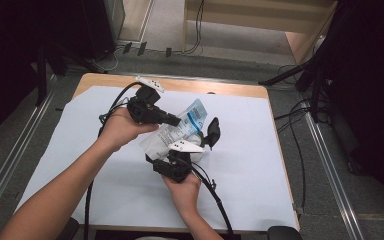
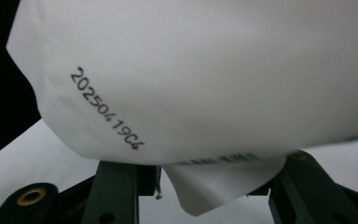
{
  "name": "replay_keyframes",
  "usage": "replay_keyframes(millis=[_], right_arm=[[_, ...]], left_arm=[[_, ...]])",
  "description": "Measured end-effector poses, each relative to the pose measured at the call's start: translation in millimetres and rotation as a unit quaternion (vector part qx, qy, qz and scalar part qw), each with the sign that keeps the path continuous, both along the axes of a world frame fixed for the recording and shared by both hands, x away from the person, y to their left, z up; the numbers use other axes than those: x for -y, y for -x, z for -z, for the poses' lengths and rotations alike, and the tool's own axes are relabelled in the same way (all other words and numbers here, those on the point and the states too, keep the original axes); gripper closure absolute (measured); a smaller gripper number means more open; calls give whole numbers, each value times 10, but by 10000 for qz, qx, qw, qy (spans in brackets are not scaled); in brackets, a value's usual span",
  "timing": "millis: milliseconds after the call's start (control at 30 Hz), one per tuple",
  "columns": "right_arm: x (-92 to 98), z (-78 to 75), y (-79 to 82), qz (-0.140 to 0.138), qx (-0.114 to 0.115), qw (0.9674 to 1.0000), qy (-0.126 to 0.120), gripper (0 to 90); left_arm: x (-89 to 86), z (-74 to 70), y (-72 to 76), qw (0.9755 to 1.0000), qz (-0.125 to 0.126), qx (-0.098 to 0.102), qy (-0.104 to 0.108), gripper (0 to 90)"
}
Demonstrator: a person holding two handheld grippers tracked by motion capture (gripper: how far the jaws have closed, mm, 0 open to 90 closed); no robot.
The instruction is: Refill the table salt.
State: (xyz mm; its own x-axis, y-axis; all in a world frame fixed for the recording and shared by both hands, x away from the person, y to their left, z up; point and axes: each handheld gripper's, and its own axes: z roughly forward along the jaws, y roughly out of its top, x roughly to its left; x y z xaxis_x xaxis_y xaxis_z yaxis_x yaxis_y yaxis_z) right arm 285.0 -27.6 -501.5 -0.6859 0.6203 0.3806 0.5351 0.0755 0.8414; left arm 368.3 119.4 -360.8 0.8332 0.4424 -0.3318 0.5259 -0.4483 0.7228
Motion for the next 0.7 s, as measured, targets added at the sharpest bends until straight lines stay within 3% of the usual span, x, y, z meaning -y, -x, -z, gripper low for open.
replay_keyframes(millis=[300, 500, 700], right_arm=[[28, 32, 15, 119, 38, 9999, 45, 587], [47, 29, 46, 159, 113, 9998, 97, 589], [46, 29, 43, 178, 136, 9997, 123, 590]], left_arm=[[-89, -37, 44, 10000, 31, 10, 31, 900], [-214, -63, 108, 9997, 80, 34, 233, 900], [-354, -107, 181, 9997, 42, 89, 245, 900]])
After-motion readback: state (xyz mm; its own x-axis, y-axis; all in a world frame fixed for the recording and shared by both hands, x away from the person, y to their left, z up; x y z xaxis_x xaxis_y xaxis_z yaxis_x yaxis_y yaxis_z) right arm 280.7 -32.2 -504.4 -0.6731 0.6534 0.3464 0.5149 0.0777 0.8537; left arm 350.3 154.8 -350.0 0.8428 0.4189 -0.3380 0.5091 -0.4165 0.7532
